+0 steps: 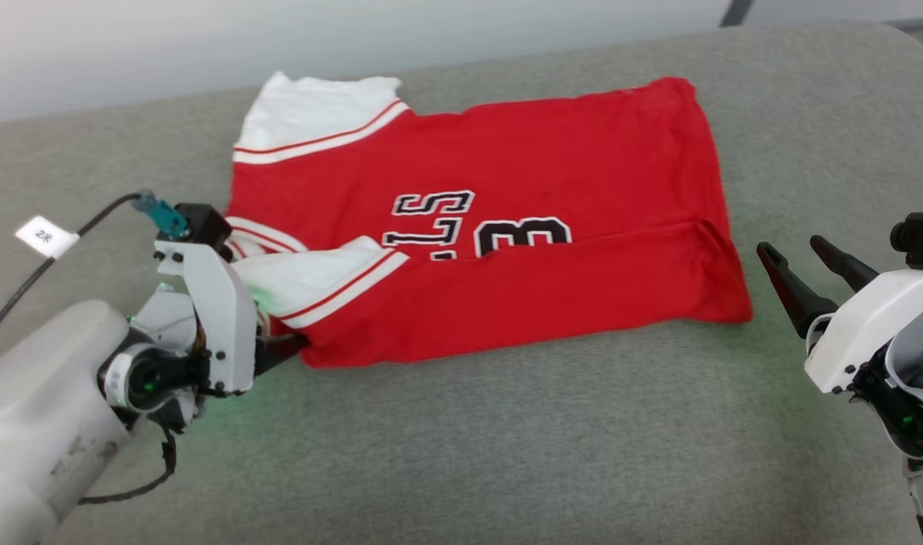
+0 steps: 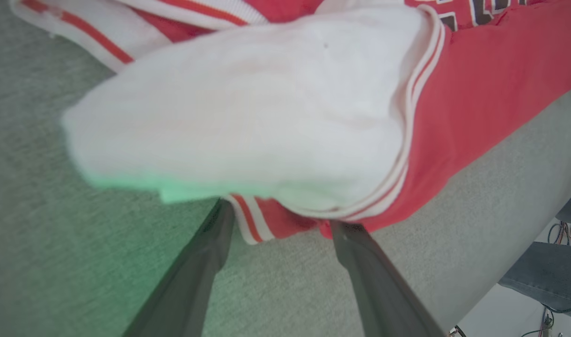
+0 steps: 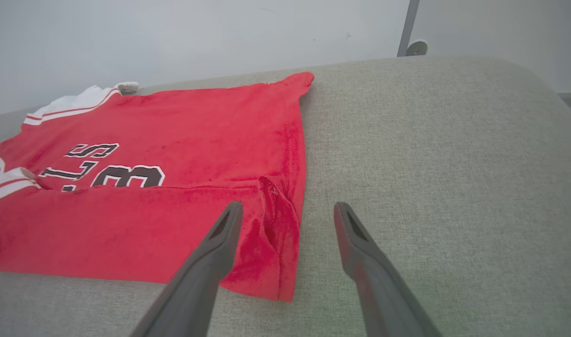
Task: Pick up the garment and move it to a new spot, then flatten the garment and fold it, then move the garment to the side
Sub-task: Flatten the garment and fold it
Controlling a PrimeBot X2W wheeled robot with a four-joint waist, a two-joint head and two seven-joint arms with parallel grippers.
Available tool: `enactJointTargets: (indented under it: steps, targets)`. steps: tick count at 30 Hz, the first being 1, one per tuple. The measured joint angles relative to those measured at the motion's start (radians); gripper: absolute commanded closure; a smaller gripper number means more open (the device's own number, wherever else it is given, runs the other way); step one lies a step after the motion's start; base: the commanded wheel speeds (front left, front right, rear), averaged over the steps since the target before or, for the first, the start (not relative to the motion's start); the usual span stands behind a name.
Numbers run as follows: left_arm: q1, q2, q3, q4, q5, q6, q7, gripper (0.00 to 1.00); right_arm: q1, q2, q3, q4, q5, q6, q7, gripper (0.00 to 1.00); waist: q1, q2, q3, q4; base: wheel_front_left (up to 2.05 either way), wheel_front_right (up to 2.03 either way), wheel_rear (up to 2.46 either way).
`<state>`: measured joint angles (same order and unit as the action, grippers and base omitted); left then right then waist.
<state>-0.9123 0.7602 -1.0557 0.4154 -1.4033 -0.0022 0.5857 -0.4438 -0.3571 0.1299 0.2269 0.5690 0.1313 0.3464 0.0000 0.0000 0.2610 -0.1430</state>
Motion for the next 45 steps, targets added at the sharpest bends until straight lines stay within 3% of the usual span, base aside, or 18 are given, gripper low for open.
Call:
enactJointTargets:
  steps: [6, 7, 9, 10, 14, 23, 33, 34, 35, 36, 45]
  targets:
    - [-0.013, -0.034, -0.006, 0.118, -0.016, -0.042, 0.029, 0.0, 0.002, 0.005, -0.002, -0.005, 0.0, 0.0, -0.003, 0.0, 0.0, 0.0, 0.019, -0.042, 0.0, 0.0, 0.0]
    - [-0.015, -0.039, -0.006, 0.133, -0.02, -0.051, 0.034, 0.38, 0.003, 0.005, -0.003, -0.006, 0.0, 0.0, -0.003, 0.0, 0.0, 0.0, 0.021, -0.047, 0.0, 0.0, 0.0]
    - [-0.017, -0.044, -0.007, 0.152, -0.024, -0.071, 0.037, 0.9, 0.004, 0.003, -0.003, -0.009, 0.0, 0.0, -0.002, 0.0, 0.0, 0.0, 0.026, -0.054, 0.0, 0.0, 0.0]
    - [-0.019, -0.047, -0.007, 0.159, -0.024, -0.078, 0.034, 1.0, 0.004, -0.001, 0.002, -0.013, 0.0, 0.0, 0.004, 0.0, 0.0, 0.0, 0.027, -0.056, 0.0, 0.0, 0.0]
    - [-0.021, -0.064, -0.005, 0.181, -0.035, -0.096, 0.037, 1.0, 0.002, -0.045, 0.059, -0.037, 0.009, 0.0, 0.067, 0.0, 0.0, 0.0, 0.025, -0.05, 0.0, 0.0, 0.0]
    - [-0.037, -0.097, -0.013, 0.189, -0.013, -0.117, 0.002, 1.0, -0.102, -0.181, 0.264, -0.038, 0.047, 0.0, 0.365, 0.0, 0.0, 0.0, 0.027, -0.014, 0.0, 0.0, 0.0]
    - [-0.06, -0.12, -0.016, 0.169, -0.003, -0.127, -0.028, 1.0, -0.229, -0.156, 0.335, 0.161, 0.044, 0.0, 0.464, 0.0, 0.0, 0.0, 0.063, 0.035, 0.0, 0.0, 0.0]
    - [-0.061, -0.123, -0.017, 0.17, -0.003, -0.129, -0.032, 1.0, -0.24, -0.153, 0.338, 0.173, 0.044, 0.0, 0.458, 0.46, 0.0, 0.0, 0.066, 0.04, 0.0, 0.0, 0.0]
    - [-0.062, -0.126, -0.016, 0.17, -0.003, -0.129, -0.036, 1.0, -0.249, -0.152, 0.343, 0.185, 0.044, 0.0, 0.453, 0.67, 0.0, 0.0, 0.067, 0.045, 0.0, 0.0, 0.0]
    - [-0.062, -0.128, -0.016, 0.169, -0.003, -0.129, -0.041, 1.0, -0.253, -0.152, 0.352, 0.191, 0.044, 0.0, 0.448, 0.99, 0.0, 0.0, 0.068, 0.049, 0.0, 0.0, 0.0]
    - [-0.013, -0.126, -0.025, 0.139, -0.019, -0.129, -0.094, 1.0, -0.235, -0.174, 0.37, 0.249, 0.093, 0.0, 0.357, 1.0, 0.0, 0.0, 0.022, 0.065, 0.0, 0.0, 0.0]
